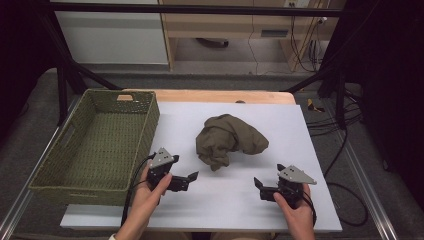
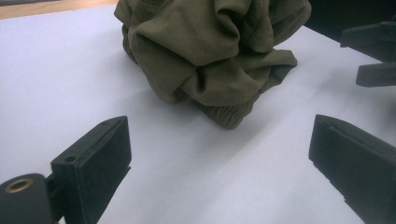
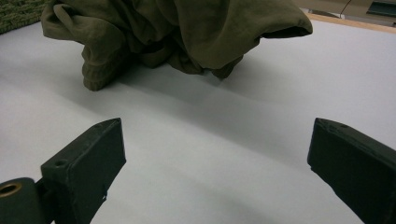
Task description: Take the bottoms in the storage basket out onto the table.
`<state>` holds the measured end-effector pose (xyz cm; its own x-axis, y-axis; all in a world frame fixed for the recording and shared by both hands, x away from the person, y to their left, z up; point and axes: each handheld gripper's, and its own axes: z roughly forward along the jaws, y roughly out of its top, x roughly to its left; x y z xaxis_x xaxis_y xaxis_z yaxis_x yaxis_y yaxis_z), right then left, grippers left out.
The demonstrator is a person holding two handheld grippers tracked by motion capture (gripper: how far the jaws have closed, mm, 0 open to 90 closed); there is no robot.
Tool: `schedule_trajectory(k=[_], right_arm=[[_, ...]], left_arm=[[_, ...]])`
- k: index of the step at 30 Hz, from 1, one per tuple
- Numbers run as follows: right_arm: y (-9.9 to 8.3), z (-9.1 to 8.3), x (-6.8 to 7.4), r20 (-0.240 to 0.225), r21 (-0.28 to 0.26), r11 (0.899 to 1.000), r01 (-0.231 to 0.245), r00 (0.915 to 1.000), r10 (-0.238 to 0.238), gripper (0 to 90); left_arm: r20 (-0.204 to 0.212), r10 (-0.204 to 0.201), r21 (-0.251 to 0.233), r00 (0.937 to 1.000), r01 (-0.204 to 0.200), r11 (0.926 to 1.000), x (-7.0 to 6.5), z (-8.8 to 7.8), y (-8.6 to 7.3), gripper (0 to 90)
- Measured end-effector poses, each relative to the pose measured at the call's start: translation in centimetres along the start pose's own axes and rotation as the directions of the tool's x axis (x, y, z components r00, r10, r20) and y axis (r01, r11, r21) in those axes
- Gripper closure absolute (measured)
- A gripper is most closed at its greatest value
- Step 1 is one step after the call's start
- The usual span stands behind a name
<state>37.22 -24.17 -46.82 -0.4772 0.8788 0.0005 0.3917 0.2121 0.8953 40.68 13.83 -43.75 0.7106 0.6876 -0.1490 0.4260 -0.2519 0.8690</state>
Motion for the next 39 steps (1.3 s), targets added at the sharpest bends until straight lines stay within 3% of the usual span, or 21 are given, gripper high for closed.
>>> schedule_trajectory(k=[18,29,35,39], right_arm=[[0.1,-0.3,-0.1,0.004,-0.01,1.0,-0.004,1.0,0.004,4.5],[0.0,-0.6,-0.4,0.007,-0.016,1.0,-0.007,0.9999,0.008,4.5],[0.0,-1.0,-0.6,0.01,-0.02,1.0,-0.011,0.9999,0.011,4.4],[-0.1,-1.2,-0.8,0.014,-0.021,1.0,-0.01,0.9999,0.01,4.5]], left_arm=[[-0.026,-0.032,0.009,0.9991,0.033,0.9994,0.1,-1.7,-2.1,5.5],[-0.044,-0.017,0.005,0.9989,0.017,0.9998,0.3,-2.6,-2.5,5.6],[-0.038,-0.029,0.003,0.9989,0.03,0.9996,0.4,-2.8,-2.7,5.7],[-0.052,-0.005,0.015,0.9986,0.006,0.9999,0.3,-2.7,-2.8,5.7]])
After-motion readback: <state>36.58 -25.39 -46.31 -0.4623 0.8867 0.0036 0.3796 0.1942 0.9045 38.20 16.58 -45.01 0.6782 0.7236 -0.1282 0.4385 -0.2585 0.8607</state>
